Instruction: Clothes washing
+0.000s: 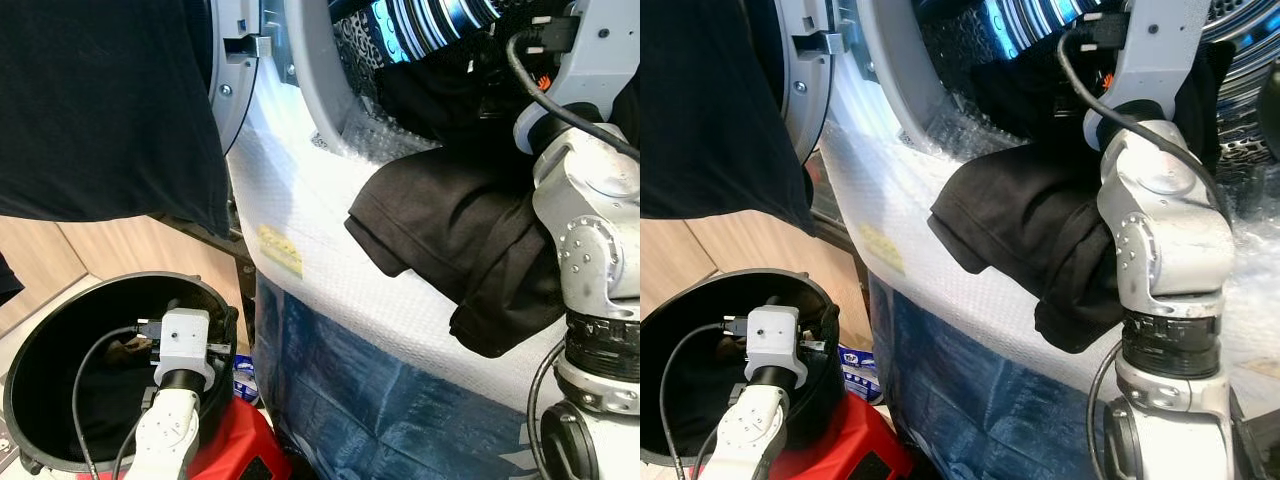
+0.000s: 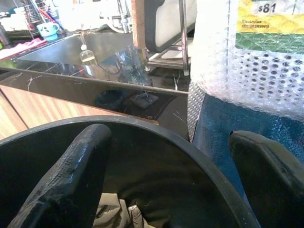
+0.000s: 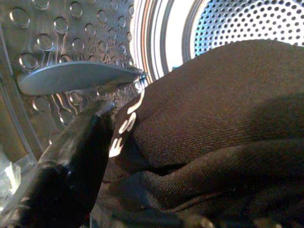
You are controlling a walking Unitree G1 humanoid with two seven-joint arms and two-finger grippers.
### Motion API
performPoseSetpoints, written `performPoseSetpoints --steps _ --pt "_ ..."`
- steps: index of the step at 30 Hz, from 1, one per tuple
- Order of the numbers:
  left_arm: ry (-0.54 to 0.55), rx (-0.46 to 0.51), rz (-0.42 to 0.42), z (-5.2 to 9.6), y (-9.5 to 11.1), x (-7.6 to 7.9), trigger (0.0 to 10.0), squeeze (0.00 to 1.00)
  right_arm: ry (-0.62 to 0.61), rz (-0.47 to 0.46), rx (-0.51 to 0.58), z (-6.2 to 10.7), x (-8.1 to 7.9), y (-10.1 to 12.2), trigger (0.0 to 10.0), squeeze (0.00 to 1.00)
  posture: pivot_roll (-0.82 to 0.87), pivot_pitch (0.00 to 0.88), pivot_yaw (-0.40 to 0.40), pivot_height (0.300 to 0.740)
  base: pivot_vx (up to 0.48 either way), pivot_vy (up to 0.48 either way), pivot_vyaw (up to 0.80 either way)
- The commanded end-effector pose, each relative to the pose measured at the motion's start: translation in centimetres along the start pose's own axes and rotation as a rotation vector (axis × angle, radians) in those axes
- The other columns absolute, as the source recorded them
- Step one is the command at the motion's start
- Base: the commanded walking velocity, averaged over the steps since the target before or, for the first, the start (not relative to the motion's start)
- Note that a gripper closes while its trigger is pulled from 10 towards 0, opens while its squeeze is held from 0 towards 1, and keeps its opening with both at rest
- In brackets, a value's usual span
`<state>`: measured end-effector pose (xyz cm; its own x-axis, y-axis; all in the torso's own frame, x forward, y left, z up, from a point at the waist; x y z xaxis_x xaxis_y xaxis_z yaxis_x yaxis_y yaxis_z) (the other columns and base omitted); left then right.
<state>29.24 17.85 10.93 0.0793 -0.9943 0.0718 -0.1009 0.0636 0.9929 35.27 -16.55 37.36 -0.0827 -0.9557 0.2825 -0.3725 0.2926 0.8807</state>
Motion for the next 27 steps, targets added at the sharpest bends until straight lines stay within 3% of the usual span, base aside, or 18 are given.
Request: performPoseSetpoints --steps 1,6,9,10,14,19,23,24,27 --pt "-0.003 -0.014 0.008 0.1 -0.2 0.0 10.0 0.00 -0.010 -0.006 0.015 0.5 0.6 0.4 10.0 0.00 0.01 0.135 -0.033 0.740 0.000 0.000 0.00" --pt "-0.007 -0.022 0.004 0.1 -0.3 0.0 10.0 0.00 0.090 0.086 0.018 0.9 -0.3 0.6 10.0 0.00 0.01 0.135 -0.033 0.740 0.000 0.000 0.00" --pt "-0.007 -0.040 -0.006 0.1 -0.5 0.0 10.0 0.00 0.134 0.201 0.029 1.1 -1.0 0.8 10.0 0.00 0.01 0.134 -0.032 0.740 0.000 0.000 0.00" --pt "-0.007 -0.040 -0.006 0.1 -0.5 0.0 10.0 0.00 0.131 0.197 0.026 1.1 -0.9 0.8 10.0 0.00 0.01 0.134 -0.032 0.740 0.000 0.000 0.00" --pt "-0.012 -0.034 0.001 0.0 -0.4 0.1 10.0 0.00 0.099 -0.013 0.013 0.9 -0.8 1.3 10.0 0.00 0.01 0.131 -0.033 0.740 0.000 0.000 0.00" --pt "-0.016 -0.039 0.002 0.0 -0.5 0.2 10.0 0.00 0.144 -0.124 -0.091 1.3 -1.7 0.4 10.0 0.00 0.00 0.133 -0.036 0.740 0.000 0.000 0.00" --pt "-0.016 -0.038 0.005 0.0 -0.5 0.3 10.0 0.00 0.169 -0.145 -0.093 1.8 -2.1 0.7 10.0 0.00 0.00 0.133 -0.037 0.740 0.000 0.000 0.00" --pt "-0.018 -0.039 0.008 0.0 -0.5 0.3 10.0 0.00 0.192 -0.074 -0.078 2.2 -2.1 1.1 10.0 0.00 -0.01 0.133 -0.036 0.740 0.000 0.000 0.00" --pt "-0.020 -0.040 0.008 -0.1 -0.5 0.4 10.0 0.00 0.212 -0.084 -0.089 2.4 -2.4 0.9 10.0 0.00 -0.01 0.133 -0.037 0.740 0.000 0.000 0.00"
Point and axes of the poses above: a point about 5 cm out from each wrist's last joint towards the gripper, its own z axis pointing back from the gripper into the wrist, its own y axis along the axis of the wrist's last joint, x = y × z, the point moved 2 cm from there along -z, pointing out of the wrist towards the gripper, and after that the axes turned 13 degrees about z, right-handed, at the moved point
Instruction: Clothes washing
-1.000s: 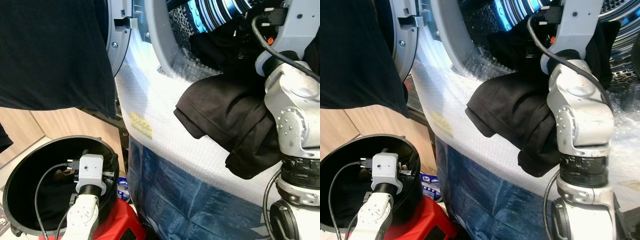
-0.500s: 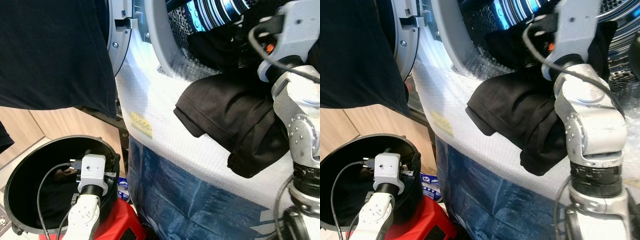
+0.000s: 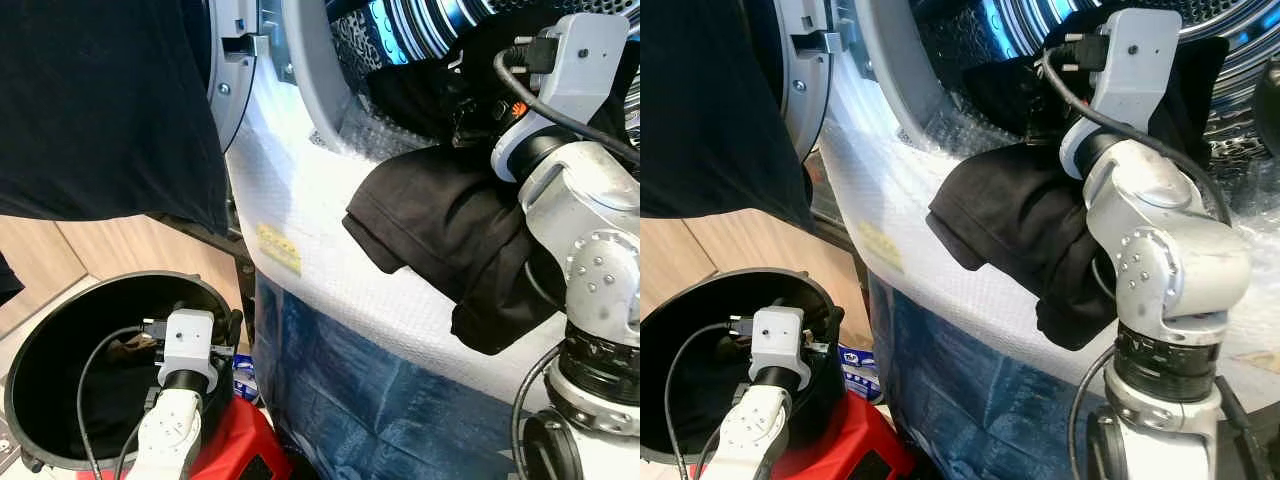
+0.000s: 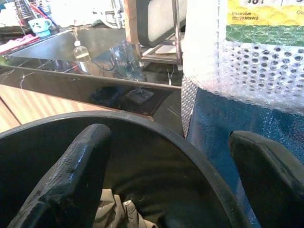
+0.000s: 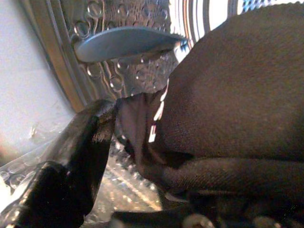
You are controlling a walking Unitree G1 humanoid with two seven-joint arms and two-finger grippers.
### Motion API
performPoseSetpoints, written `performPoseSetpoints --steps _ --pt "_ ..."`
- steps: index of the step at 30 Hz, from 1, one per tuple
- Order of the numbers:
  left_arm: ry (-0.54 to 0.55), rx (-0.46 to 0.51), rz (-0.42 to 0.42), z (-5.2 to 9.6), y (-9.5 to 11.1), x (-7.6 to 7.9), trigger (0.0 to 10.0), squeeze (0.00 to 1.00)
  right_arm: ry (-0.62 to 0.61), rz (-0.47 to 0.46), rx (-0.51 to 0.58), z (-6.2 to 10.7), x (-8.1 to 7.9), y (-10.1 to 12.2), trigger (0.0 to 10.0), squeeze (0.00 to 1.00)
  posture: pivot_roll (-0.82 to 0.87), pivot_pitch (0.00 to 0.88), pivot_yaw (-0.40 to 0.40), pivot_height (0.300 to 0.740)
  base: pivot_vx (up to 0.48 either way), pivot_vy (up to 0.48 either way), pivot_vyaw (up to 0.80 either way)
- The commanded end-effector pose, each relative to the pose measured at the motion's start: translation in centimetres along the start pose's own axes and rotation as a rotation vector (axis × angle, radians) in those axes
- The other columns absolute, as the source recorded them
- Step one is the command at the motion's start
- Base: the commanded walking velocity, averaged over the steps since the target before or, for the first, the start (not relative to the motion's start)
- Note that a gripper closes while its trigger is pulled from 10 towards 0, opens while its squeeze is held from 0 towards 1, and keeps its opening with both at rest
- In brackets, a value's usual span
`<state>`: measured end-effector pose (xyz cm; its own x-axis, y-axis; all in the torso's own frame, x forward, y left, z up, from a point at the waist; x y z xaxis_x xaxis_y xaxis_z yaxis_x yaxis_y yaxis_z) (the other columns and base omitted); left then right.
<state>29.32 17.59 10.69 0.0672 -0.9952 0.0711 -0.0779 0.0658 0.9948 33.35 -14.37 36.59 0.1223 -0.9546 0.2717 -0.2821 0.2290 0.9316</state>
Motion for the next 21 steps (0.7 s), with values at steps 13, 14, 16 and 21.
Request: performPoseSetpoints --steps 13,14,16,21 --pt "0.000 -0.018 -0.001 -0.2 -0.3 -0.3 10.0 0.00 0.152 -0.022 -0.016 2.7 -0.8 -0.1 10.0 0.00 -0.02 0.133 -0.040 0.740 0.000 0.000 0.00" --pt "0.000 -0.018 -0.001 -0.2 -0.3 -0.3 10.0 0.00 0.160 -0.017 -0.019 2.8 -0.8 -0.2 10.0 0.00 -0.02 0.131 -0.042 0.740 0.000 0.000 0.00" --pt "-0.002 -0.018 0.000 -0.3 -0.3 0.0 10.0 0.00 0.149 0.035 -0.037 3.1 -0.3 -0.5 10.0 0.00 -0.03 0.134 -0.049 0.740 0.000 0.000 0.00" --pt "-0.005 -0.005 0.023 -0.1 -0.3 0.9 10.0 0.00 0.149 -0.002 -0.056 3.3 0.2 -0.5 10.0 0.00 -0.03 0.138 -0.079 0.740 0.000 0.000 0.00"
Point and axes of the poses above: a point about 5 cm out from each wrist's last joint towards the gripper, its own z axis pointing back from the gripper into the wrist, its own y axis along the axis of the wrist's last joint, x = y × z, the point moved 2 cm from there along -z, pointing out of the wrist towards the gripper, and after that the axes turned 13 degrees about z, right-handed, at the moved point
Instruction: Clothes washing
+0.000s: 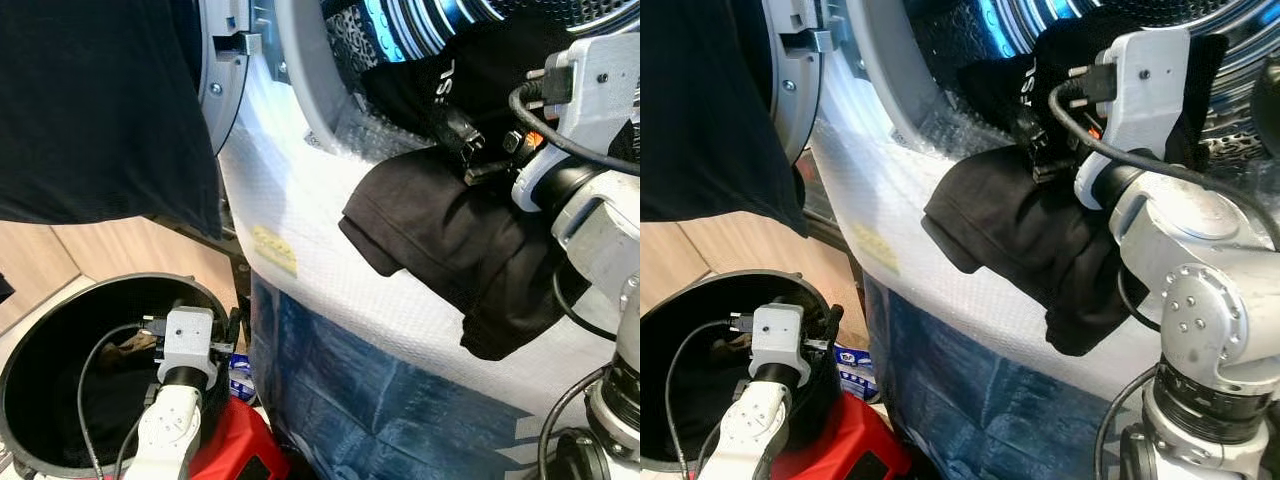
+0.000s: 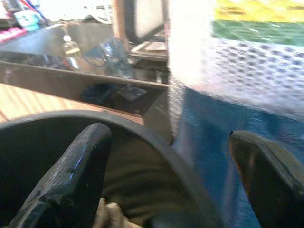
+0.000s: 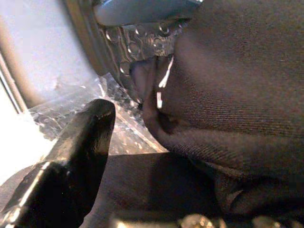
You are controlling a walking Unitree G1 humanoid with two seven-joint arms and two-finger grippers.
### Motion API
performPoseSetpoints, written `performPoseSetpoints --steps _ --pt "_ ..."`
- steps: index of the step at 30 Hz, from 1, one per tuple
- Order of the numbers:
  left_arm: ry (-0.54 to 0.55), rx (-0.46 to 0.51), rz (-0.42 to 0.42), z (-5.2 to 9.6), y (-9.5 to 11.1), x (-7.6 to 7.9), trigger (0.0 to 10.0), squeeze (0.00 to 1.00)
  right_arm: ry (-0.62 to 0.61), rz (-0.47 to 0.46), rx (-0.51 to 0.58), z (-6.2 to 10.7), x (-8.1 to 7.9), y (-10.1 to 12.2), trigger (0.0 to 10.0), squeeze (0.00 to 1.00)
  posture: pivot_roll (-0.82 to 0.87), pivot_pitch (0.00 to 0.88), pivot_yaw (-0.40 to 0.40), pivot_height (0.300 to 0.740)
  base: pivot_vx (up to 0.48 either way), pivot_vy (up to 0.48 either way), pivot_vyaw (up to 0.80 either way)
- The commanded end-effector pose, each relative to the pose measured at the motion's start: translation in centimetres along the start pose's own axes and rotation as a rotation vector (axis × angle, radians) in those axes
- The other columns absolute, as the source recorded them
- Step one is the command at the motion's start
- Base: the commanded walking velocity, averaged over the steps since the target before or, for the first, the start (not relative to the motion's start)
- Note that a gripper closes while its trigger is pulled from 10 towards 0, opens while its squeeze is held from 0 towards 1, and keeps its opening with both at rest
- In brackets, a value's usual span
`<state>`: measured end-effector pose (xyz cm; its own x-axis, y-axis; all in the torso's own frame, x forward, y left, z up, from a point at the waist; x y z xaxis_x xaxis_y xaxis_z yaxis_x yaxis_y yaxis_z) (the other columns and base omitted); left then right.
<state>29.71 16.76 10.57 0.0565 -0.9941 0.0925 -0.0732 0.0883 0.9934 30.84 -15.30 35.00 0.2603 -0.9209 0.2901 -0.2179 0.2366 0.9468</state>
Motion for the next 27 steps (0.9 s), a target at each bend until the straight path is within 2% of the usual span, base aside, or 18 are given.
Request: performPoseSetpoints --steps 1,5,8,11,14,16,19,22,27 --pt "0.011 -0.007 0.005 0.2 -0.3 -0.1 10.0 0.00 0.022 -0.005 0.017 0.2 -0.2 0.5 10.0 0.00 -0.03 0.138 -0.079 0.740 0.000 0.000 0.00" --pt "0.005 -0.006 -0.003 0.2 -0.2 -0.1 10.0 0.00 0.031 -0.003 0.022 0.0 -0.4 0.5 10.0 0.00 -0.02 0.130 -0.070 0.740 0.000 0.000 0.00" --pt "0.025 0.010 -0.012 0.1 0.2 -0.9 10.0 0.00 0.032 -0.013 0.012 -0.1 -0.4 0.2 10.0 0.00 -0.01 0.134 -0.071 0.740 0.000 0.000 0.00" --pt "0.045 0.010 -0.012 0.2 0.2 -1.4 10.0 0.00 0.078 0.046 -0.029 0.5 -0.7 -0.5 10.0 0.00 -0.01 0.135 -0.075 0.740 0.000 0.000 0.00" --pt "0.045 0.003 -0.016 0.4 0.0 -1.4 10.0 0.00 0.075 0.061 -0.030 1.3 -0.1 -0.3 10.0 0.00 -0.02 0.136 -0.078 0.740 0.000 0.000 0.00" --pt "0.041 0.001 -0.016 0.4 -0.1 -1.3 10.0 0.00 0.055 0.047 -0.033 1.8 0.8 0.1 10.0 0.00 -0.03 0.133 -0.078 0.740 0.000 0.000 0.00" --pt "0.030 0.000 -0.019 0.3 -0.1 -1.1 10.0 0.00 0.054 0.005 -0.002 2.4 1.1 0.6 10.0 0.00 -0.04 0.132 -0.076 0.740 0.000 0.000 0.00" --pt "0.024 -0.002 -0.018 0.2 -0.2 -1.0 10.0 0.00 0.076 -0.024 0.014 2.9 0.8 0.5 10.0 0.00 -0.04 0.131 -0.074 0.740 0.000 0.000 0.00" --pt "0.018 -0.003 -0.017 0.1 -0.2 -0.9 10.0 0.00 0.132 -0.019 0.064 3.9 0.3 1.1 10.0 0.00 -0.05 0.124 -0.068 0.740 0.000 0.000 0.00"
Point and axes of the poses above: a point about 5 cm out from each wrist's last joint towards the gripper, its own z axis pointing back from the gripper into the wrist, its own y axis along the axis of the wrist's last joint, x = y × z, the point moved 2 cm from there along -z, pointing out of the wrist towards the gripper, and after that the axes turned 13 degrees about z, right-handed, at the moved point
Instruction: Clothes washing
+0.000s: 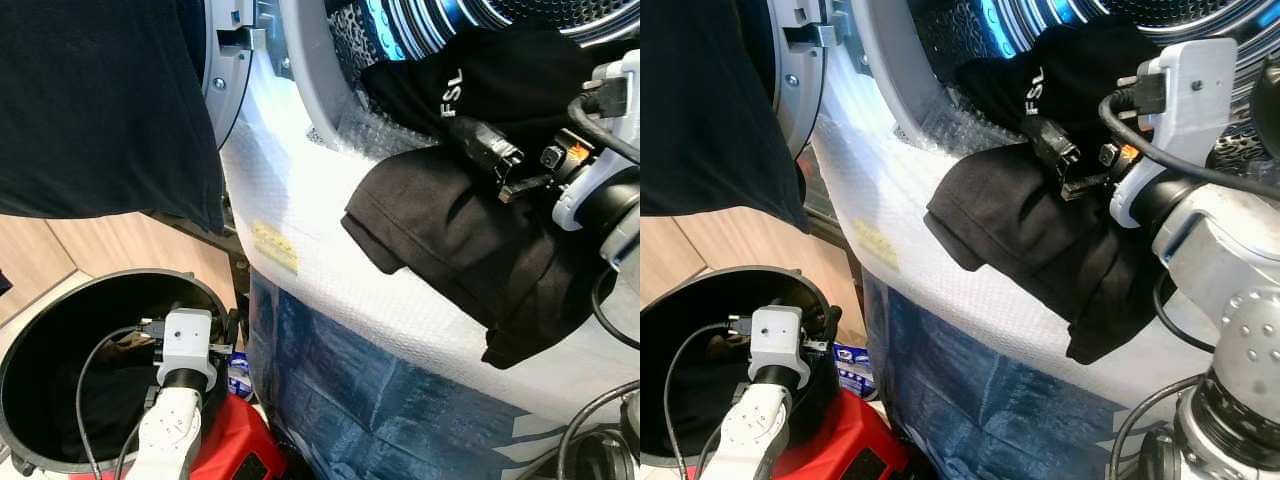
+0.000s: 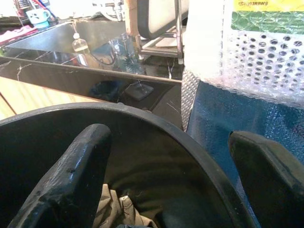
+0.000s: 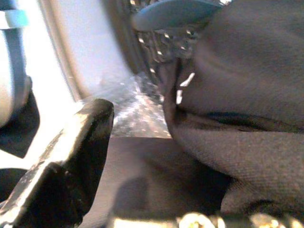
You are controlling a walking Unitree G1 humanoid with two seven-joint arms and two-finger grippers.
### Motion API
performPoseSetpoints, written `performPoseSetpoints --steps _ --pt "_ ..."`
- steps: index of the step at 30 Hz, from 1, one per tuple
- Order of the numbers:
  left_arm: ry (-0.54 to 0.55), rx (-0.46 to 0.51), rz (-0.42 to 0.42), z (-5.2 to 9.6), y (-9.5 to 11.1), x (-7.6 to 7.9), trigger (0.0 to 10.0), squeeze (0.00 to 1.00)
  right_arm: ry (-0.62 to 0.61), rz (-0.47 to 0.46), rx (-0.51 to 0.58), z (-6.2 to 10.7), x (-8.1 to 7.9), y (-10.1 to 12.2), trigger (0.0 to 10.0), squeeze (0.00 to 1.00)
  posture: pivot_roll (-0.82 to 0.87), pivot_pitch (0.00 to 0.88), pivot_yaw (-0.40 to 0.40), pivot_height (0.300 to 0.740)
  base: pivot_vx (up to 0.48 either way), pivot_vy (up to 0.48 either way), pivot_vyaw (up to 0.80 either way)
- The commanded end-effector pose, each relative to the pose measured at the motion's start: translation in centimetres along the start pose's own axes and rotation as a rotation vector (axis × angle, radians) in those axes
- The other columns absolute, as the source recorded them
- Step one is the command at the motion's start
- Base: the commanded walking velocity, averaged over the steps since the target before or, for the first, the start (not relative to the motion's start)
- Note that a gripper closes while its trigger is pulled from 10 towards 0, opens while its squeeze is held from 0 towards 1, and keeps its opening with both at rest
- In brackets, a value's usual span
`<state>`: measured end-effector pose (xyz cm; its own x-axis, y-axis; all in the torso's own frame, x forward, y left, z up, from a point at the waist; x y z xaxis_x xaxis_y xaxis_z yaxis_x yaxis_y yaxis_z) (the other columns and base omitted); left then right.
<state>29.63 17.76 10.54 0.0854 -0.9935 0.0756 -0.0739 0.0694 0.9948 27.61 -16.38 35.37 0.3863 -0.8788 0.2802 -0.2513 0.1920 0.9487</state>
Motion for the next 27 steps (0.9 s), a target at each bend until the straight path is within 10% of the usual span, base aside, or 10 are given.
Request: performPoseSetpoints --steps 1,27 --pt "-0.012 -0.004 0.003 0.0 -0.2 0.2 10.0 0.00 0.014 0.046 0.019 0.8 -0.2 0.5 10.0 0.00 -0.05 0.117 -0.064 0.740 0.000 0.000 0.00" --pt "-0.043 0.009 -0.008 -0.3 0.0 0.4 10.0 0.00 0.260 0.126 0.076 3.7 -2.6 -2.2 10.0 0.00 -0.02 0.072 -0.058 0.740 0.000 0.000 0.00"
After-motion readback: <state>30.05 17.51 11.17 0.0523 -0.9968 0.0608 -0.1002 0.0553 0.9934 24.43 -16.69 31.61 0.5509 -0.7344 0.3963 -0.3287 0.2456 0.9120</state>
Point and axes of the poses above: a point about 5 cm out from each wrist's last joint towards the gripper, its own z axis pointing back from the gripper into the wrist, its own y axis along the axis of the wrist's last joint, x = y × z, the point moved 2 cm from there along -z, pointing out of the wrist towards the gripper, and after that the axes turned 13 degrees about z, right-handed, at the moved point
